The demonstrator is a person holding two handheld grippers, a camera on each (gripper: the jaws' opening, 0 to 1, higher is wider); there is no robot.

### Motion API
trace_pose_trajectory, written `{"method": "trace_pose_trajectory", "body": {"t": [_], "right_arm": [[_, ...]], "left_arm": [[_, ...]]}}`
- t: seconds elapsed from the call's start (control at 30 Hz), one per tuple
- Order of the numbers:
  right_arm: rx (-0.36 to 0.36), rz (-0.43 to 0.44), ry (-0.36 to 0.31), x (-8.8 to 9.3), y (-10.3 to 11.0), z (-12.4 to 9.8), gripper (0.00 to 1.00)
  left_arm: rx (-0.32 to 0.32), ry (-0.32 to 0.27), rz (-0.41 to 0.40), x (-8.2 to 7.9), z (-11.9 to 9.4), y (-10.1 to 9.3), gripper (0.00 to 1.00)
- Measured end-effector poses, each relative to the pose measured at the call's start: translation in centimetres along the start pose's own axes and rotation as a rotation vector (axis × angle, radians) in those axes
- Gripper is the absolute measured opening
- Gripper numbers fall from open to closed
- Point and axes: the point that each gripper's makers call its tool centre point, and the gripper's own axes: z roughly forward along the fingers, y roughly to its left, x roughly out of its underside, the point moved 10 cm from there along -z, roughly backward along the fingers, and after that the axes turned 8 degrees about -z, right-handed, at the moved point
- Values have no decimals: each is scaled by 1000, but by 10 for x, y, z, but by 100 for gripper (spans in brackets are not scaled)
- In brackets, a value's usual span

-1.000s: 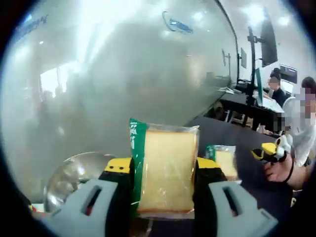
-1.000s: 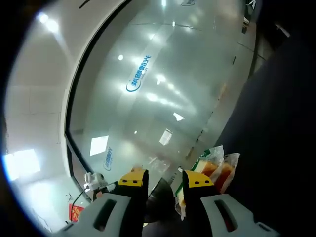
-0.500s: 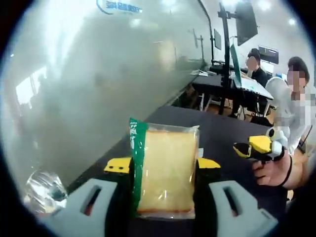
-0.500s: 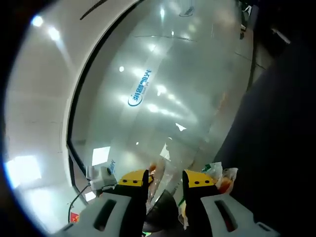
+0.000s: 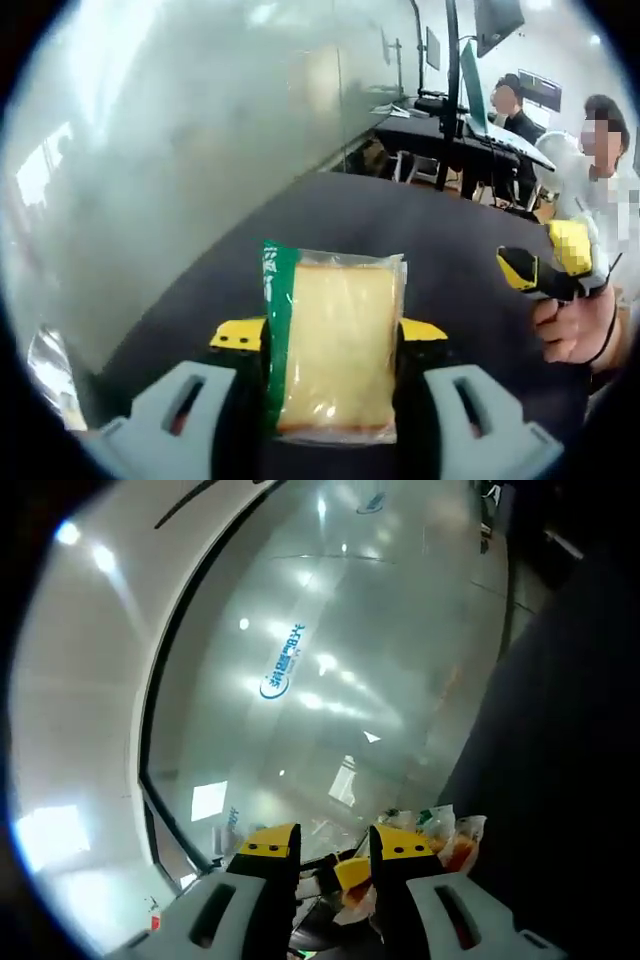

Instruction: Pick up the bread from the bowl and place it onto the table

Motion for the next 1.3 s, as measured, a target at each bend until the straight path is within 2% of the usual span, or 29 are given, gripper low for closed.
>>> {"method": "trace_pose_trajectory", "body": {"t": [0.23, 0.37, 0.43, 0.5, 0.53, 0.63, 0.77, 0.83, 0.93, 1.0, 1.1, 1.2, 1.23, 1.3], "right_arm": [[3, 7, 18, 2, -1, 2, 24], [4, 14, 28, 4, 0, 2, 24], [3, 12, 27, 4, 1, 1, 24], [5, 12, 25, 3, 0, 2, 24], [9, 13, 26, 2, -1, 2, 24], [12, 18, 25, 1, -3, 2, 24], [10, 13, 23, 1, -2, 2, 23], [9, 11, 28, 2, -2, 3, 23], [11, 13, 39, 4, -3, 3, 23], [6, 21, 49, 7, -1, 3, 23], [-7, 24, 64, 11, 2, 3, 23], [-20, 26, 78, 14, 4, 3, 23], [-25, 26, 83, 15, 4, 3, 23], [-25, 23, 90, 18, 6, 4, 23]], "left_arm": [[39, -38, -9, 5, 0, 4, 41], [96, -138, 0, 4, -3, 0, 47], [93, -163, 0, 3, -7, 2, 51], [86, -185, 1, -4, -12, 9, 51], [82, -200, 1, -8, -16, 12, 51], [60, -305, 19, -29, -38, 16, 51], [30, -457, 15, -49, -87, 34, 51], [5, -484, 11, -52, -109, 46, 51], [-23, -515, 19, -45, -141, 63, 48], [-68, -536, 19, -39, -157, 76, 48], [-160, -495, 33, -18, -181, 103, 49], [-109, -501, -11, 4, -201, 122, 51], [-132, -492, -44, 15, -210, 131, 52], [-203, -465, -40, 27, -221, 154, 58]]}}
